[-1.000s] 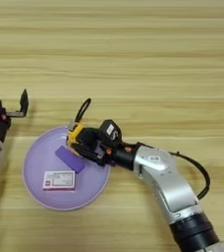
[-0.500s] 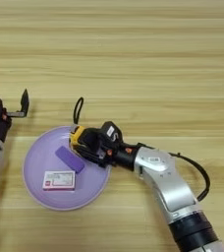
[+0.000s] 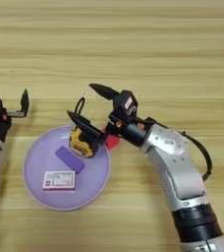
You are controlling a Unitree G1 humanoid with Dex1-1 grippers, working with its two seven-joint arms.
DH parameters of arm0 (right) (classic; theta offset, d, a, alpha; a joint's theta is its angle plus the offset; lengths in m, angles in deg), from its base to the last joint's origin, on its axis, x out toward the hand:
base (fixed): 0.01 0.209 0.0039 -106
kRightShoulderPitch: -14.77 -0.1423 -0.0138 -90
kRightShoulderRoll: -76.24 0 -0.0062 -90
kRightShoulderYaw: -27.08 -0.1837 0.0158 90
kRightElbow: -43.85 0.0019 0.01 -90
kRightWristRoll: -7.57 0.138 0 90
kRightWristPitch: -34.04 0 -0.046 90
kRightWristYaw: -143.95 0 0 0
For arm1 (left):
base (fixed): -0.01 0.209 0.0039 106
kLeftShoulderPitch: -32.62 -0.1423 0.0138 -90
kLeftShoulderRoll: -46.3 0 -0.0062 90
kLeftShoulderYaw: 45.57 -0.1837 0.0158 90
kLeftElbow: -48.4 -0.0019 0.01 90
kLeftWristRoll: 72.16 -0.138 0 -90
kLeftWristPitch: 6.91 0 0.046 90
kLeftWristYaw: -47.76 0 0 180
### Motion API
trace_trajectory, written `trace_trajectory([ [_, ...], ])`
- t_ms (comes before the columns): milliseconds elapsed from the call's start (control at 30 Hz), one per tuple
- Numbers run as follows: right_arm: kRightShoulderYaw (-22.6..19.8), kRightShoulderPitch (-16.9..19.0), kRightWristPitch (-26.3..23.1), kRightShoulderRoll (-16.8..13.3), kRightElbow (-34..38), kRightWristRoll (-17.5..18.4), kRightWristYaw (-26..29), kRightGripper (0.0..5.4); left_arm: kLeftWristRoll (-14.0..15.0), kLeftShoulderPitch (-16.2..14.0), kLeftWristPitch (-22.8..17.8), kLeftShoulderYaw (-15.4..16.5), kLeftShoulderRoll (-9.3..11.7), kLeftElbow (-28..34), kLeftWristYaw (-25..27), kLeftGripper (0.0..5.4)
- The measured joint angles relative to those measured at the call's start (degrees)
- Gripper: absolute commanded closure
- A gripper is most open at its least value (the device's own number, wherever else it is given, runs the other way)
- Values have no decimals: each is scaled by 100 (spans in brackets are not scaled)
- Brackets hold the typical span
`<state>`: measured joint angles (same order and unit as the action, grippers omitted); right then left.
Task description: Move the objects on the table
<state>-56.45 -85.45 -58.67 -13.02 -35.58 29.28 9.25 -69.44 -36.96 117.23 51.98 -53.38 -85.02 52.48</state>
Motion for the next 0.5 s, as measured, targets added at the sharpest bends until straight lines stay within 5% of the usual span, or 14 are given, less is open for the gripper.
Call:
trace_trajectory([
  [233, -804, -242, 609, 218, 282, 428, -514, 3, 1, -1, 1, 1, 1, 3, 3, 0],
  [500, -1432, -511, 1480, 294, -228, -92, -1468, 3, 3, -2, 1, 5, 2, 8, 10, 0],
])
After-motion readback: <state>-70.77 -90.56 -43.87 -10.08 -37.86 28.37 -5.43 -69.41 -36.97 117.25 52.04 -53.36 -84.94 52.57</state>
